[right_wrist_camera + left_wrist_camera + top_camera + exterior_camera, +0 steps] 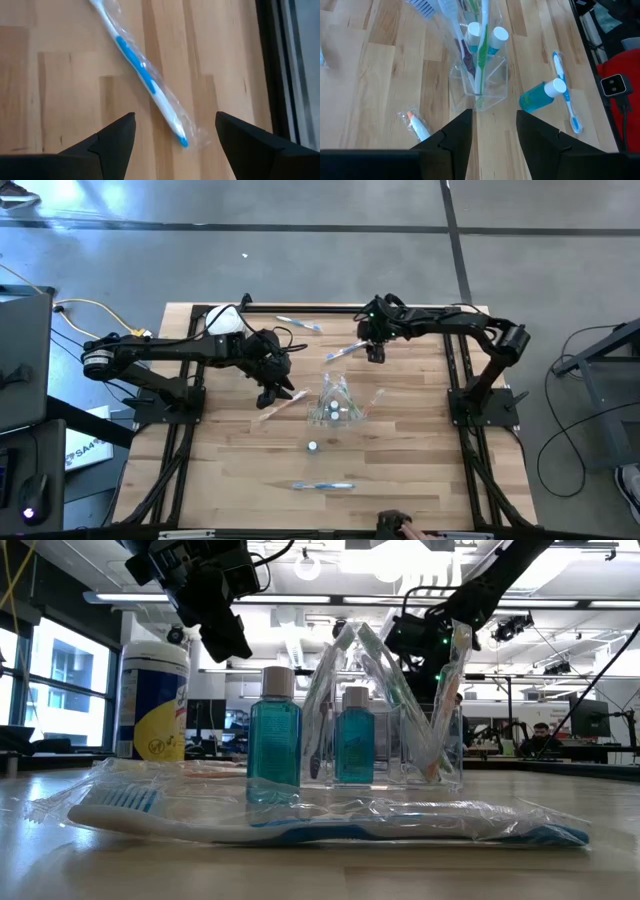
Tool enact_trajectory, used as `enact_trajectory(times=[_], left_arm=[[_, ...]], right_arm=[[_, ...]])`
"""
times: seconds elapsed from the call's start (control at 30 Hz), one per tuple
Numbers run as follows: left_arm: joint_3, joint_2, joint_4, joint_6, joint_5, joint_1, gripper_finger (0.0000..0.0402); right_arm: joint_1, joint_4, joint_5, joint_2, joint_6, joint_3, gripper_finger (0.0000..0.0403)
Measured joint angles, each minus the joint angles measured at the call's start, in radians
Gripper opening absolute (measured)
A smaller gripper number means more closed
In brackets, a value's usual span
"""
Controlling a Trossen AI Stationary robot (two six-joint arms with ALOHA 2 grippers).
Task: Pick & Place toothbrushing station
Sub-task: Put the middle blue toothbrush into the transparent organizer
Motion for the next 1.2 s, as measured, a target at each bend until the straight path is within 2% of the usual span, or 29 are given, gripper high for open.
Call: enact_trajectory(times=[0.27, 0.73, 1.2], left_arm=[[0.0, 0.0, -0.004, 0.003, 0.0, 0.0, 0.0152], [0.0, 0.0, -0.015, 0.003, -0.001, 0.0, 0.0152], [0.0, 0.0, -0.01, 0.004, -0.001, 0.0, 0.0152]], right_arm=[[0.007, 0.05, -0.008, 0.0, -0.076, 0.0, 0.0268], [-0.006, 0.103, 0.016, 0.108, -0.076, -0.001, 0.0268], [-0.007, 0.13, 0.041, 0.125, -0.096, -0.001, 0.0268]])
